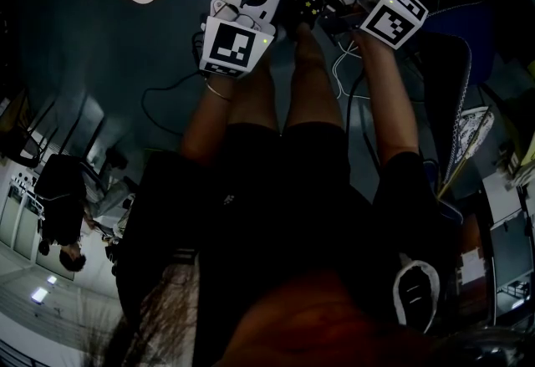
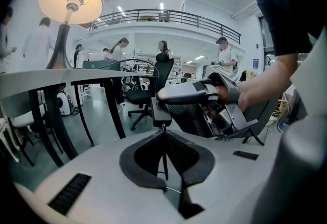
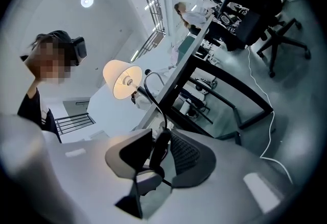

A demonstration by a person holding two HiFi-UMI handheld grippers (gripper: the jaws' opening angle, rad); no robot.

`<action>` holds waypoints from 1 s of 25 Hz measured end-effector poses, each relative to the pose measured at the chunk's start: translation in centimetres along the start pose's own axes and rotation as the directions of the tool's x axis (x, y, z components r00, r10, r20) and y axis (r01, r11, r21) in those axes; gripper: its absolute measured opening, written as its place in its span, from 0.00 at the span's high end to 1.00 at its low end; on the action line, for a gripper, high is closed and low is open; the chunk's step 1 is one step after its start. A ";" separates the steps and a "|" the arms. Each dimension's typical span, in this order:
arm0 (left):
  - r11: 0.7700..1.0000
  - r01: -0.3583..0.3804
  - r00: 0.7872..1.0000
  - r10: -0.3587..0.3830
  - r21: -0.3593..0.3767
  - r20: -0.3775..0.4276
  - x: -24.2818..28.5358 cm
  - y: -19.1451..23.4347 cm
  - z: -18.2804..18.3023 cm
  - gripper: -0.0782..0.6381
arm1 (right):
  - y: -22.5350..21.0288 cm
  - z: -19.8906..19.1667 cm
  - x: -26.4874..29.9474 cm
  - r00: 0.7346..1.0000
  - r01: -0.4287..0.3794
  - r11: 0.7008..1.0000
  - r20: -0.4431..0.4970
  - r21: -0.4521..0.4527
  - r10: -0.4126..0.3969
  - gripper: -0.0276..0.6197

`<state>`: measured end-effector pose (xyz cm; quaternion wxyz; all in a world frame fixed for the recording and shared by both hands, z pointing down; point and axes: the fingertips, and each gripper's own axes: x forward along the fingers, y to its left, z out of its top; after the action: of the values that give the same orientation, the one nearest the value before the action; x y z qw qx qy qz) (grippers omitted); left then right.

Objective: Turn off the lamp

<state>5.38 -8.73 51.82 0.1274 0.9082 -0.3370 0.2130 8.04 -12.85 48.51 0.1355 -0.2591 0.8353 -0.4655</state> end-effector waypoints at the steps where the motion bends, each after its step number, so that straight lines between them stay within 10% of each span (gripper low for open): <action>1: 1.000 0.000 1.000 0.000 -0.002 -0.002 0.0 0.0 0.0 0.87 | 0.0 0.0 0.0 1.000 -0.002 1.000 0.000 0.004 0.002 0.82; 25: 1.000 0.007 1.000 -0.007 -0.028 -0.015 -0.1 -0.2 -0.6 0.87 | -0.2 0.0 0.0 1.000 -0.010 0.999 0.026 0.042 0.009 0.84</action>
<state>5.21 -8.32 52.28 0.1432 0.9059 -0.3359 0.2145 8.07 -12.91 48.69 0.1541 -0.2582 0.8248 -0.4788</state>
